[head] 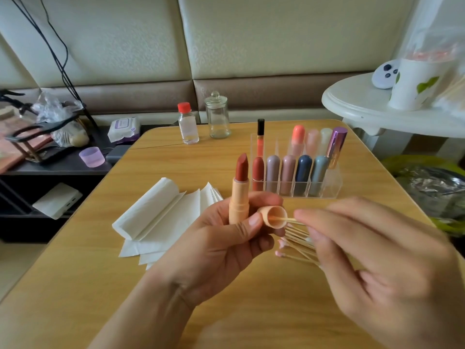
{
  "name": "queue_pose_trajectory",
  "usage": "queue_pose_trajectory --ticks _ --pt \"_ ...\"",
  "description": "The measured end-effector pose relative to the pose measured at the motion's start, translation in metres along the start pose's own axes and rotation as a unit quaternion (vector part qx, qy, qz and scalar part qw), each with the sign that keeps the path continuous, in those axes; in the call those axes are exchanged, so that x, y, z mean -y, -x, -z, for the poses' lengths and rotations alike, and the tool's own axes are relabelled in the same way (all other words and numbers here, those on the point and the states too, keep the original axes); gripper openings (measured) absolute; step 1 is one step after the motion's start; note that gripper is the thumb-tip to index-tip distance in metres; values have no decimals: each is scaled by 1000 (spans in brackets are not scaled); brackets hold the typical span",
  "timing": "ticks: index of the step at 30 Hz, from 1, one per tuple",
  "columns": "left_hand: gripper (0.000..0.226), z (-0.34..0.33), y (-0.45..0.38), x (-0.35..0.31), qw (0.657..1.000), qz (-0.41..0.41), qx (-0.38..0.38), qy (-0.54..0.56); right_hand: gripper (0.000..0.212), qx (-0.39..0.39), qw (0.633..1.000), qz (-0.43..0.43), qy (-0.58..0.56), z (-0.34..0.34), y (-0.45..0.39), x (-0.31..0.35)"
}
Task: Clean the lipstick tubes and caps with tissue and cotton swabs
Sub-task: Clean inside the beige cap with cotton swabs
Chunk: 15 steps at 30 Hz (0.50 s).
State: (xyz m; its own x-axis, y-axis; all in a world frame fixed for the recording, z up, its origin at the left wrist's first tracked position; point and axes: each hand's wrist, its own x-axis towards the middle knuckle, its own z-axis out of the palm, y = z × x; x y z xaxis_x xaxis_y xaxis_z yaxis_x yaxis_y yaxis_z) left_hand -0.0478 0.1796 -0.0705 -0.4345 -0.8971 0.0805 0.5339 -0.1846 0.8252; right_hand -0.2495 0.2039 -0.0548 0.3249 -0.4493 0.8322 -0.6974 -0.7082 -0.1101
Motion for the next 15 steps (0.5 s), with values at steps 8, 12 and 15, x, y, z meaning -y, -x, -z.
queue_pose_trajectory --ticks 8,12,15 --pt "19 -3 -1 3 999 7 -30 -40 14 16 1000 6 8 -5 0 4" --pt "17 -4 -1 5 999 15 -29 -15 12 -9 1000 10 23 -11 -1 8" --pt "17 -4 -2 6 1000 20 -15 13 10 -21 994 -39 -99 -15 -3 15"
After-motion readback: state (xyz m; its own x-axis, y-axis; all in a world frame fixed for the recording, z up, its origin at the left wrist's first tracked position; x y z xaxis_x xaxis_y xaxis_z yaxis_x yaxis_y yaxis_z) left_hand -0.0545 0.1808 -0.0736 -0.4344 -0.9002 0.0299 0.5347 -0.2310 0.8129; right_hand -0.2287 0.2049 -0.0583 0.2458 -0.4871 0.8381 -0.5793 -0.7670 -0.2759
